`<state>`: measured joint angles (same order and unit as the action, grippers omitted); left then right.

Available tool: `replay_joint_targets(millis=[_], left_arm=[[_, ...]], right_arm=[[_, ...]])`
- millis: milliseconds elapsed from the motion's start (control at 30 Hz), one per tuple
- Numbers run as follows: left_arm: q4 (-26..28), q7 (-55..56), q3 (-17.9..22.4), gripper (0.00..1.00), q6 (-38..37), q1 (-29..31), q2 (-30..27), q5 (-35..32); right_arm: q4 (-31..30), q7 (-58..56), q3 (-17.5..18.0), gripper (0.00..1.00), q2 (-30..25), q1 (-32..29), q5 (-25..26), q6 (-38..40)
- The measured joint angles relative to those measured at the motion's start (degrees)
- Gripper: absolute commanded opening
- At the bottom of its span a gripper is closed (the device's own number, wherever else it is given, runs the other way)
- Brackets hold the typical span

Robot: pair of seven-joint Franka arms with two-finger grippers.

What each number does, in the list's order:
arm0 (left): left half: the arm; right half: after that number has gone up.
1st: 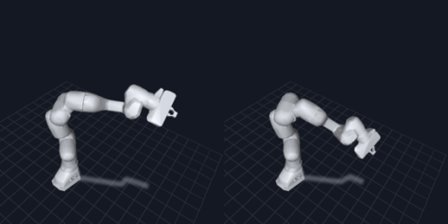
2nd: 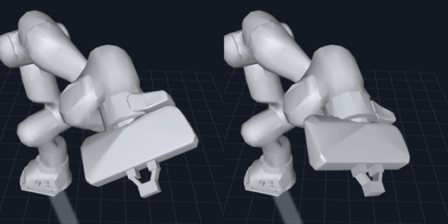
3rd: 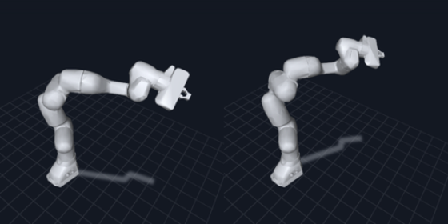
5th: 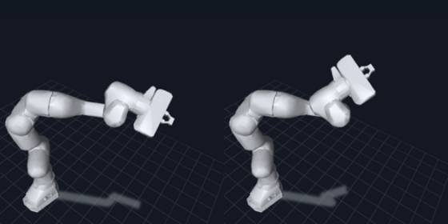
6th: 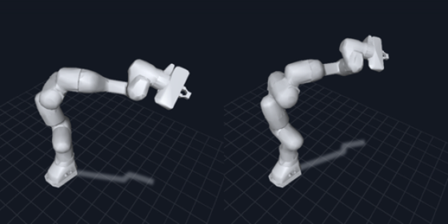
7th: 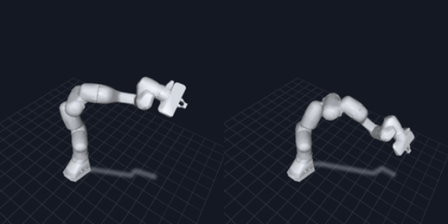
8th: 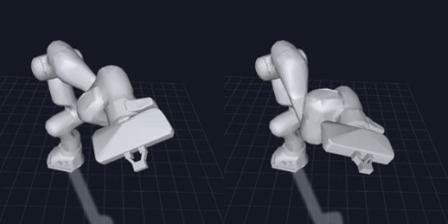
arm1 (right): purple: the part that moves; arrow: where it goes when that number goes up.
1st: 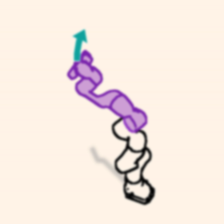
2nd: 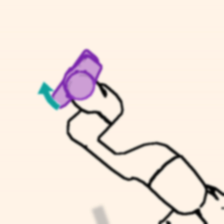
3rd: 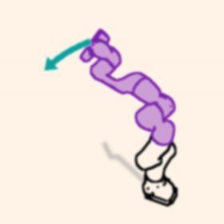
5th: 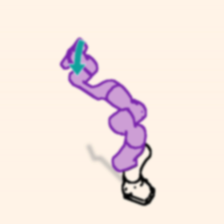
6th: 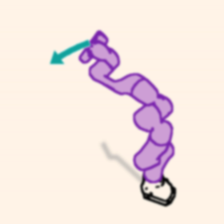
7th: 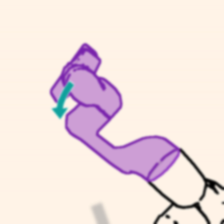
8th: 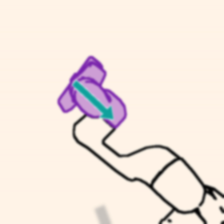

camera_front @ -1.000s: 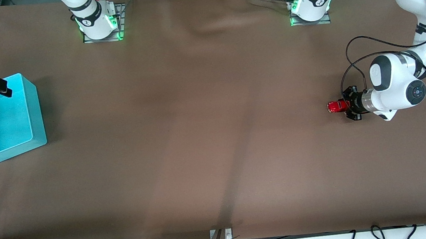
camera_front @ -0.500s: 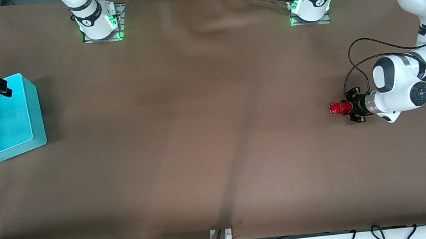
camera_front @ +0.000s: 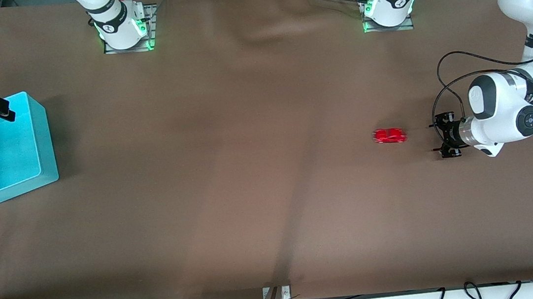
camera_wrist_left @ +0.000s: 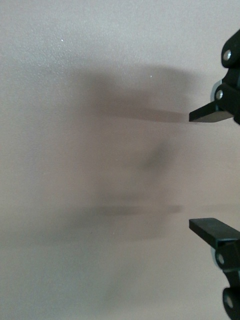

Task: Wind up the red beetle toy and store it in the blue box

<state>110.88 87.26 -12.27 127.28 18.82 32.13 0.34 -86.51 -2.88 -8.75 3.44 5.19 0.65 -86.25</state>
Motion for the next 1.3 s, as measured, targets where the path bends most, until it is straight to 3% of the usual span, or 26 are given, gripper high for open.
replay_joint_targets(millis=[400,800,1033,1200,1300], left_arm=[[-0.82,0.00,-0.26,0.85,-1.72,-0.06,0.01,0.00],[-8.33,-1.95,-1.07,0.86,-10.37,-0.26,0.00,0.00],[-14.48,-9.47,-1.97,0.89,-16.27,-0.28,-0.03,0.00],[-17.73,-17.65,-2.16,1.00,-19.16,-0.33,-0.04,-0.10],[-19.47,-23.63,-2.13,1.00,-20.34,-0.33,-0.05,-0.14]], right_arm=[[0.00,0.00,0.00,1.00,0.00,0.00,0.00,0.00],[0.00,0.00,0.00,1.00,0.00,0.00,0.00,0.03],[0.00,0.00,0.00,1.00,0.00,0.00,0.00,0.04],[0.00,0.00,0.00,1.00,0.00,0.00,0.00,0.04],[0.00,0.00,0.00,1.00,0.01,0.00,0.00,0.04]])
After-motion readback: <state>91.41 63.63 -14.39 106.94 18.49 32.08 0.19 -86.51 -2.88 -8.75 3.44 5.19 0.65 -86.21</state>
